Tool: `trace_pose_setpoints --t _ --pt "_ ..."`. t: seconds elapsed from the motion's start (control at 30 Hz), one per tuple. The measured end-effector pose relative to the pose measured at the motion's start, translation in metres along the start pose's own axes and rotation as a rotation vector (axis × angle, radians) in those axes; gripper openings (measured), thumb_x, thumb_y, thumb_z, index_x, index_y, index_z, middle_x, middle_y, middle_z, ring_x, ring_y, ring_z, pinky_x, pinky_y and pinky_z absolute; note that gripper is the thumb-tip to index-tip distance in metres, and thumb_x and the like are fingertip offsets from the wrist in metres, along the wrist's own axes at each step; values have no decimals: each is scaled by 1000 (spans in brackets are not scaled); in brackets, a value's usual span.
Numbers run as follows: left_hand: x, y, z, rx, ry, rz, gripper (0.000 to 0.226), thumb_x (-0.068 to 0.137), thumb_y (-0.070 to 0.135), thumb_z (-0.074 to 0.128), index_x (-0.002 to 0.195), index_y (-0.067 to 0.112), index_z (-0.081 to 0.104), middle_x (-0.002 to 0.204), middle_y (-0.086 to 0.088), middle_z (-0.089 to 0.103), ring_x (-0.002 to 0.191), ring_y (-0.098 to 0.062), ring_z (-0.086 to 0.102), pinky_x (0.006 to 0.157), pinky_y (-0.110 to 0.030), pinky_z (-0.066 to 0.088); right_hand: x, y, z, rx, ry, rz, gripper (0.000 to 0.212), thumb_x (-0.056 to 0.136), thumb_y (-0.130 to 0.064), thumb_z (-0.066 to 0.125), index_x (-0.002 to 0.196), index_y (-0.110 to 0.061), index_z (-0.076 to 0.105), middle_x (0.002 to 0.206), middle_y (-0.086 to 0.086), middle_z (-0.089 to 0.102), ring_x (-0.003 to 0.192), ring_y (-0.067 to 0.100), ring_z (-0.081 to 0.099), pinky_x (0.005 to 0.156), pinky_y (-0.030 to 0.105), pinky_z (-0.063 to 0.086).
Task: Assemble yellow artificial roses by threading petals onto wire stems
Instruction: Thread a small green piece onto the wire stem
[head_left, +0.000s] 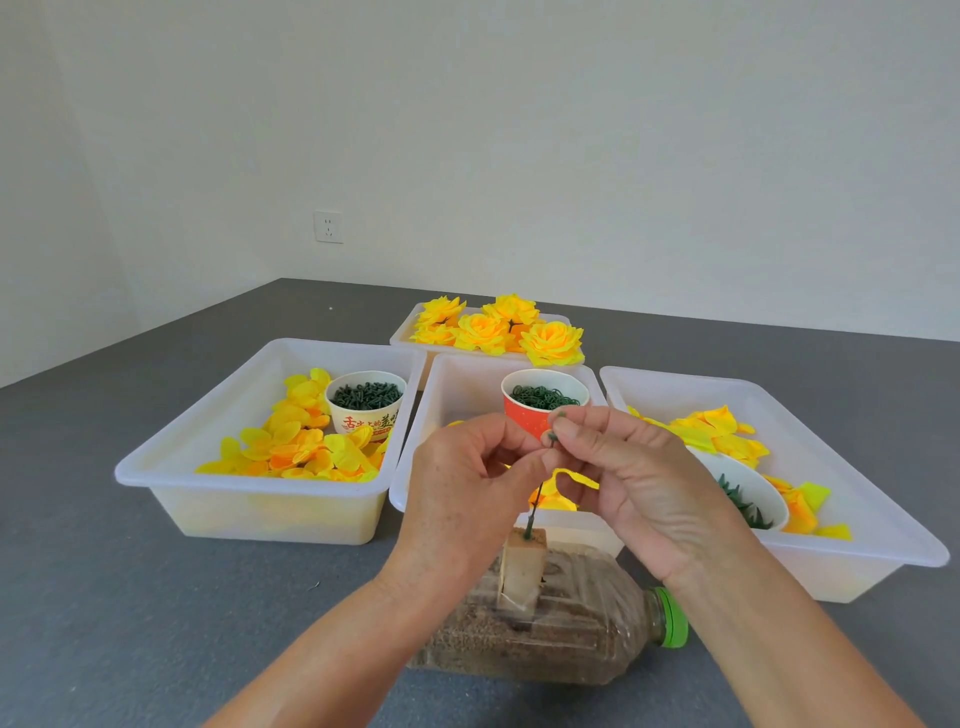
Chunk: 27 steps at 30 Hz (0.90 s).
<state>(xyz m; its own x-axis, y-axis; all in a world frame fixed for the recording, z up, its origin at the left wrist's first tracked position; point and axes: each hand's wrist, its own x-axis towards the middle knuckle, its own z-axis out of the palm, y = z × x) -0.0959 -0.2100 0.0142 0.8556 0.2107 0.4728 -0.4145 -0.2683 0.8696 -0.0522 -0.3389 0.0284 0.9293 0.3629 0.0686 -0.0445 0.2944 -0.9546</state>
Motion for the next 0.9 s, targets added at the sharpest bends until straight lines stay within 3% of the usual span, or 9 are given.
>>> trace_pose_setpoints --t 0.13,0.27,0.6,0.9 --pt "0 -1 -1 5 -2 8 19 79 10 71 63 18 64 49 10 58 45 -4 49 47 -13 38 -4 -1 3 -199 -4 -265 15 60 -23 71 73 -19 76 74 5 73 67 12 67 66 27 55" --pt "0 -2 0 4 3 7 21 80 8 70 62 19 64 50 11 58 46 -4 49 46 -12 37 -5 0 6 -270 27 -370 9 61 -19 71 69 -22 75 65 6 71 59 12 65 61 24 56" --pt "-1 1 0 -19 2 3 17 78 11 73 64 13 65 47 11 56 45 -4 48 46 -12 37 -5 2 3 19 18 -104 6 64 -15 67 67 -13 72 68 6 69 59 12 64 54 22 53" --pt "-1 -1 1 -17 7 1 17 79 11 72 64 14 65 51 8 58 47 -6 50 47 -13 39 -5 0 3 -42 21 -153 10 63 -14 67 71 -8 69 66 6 69 59 13 65 54 22 52"
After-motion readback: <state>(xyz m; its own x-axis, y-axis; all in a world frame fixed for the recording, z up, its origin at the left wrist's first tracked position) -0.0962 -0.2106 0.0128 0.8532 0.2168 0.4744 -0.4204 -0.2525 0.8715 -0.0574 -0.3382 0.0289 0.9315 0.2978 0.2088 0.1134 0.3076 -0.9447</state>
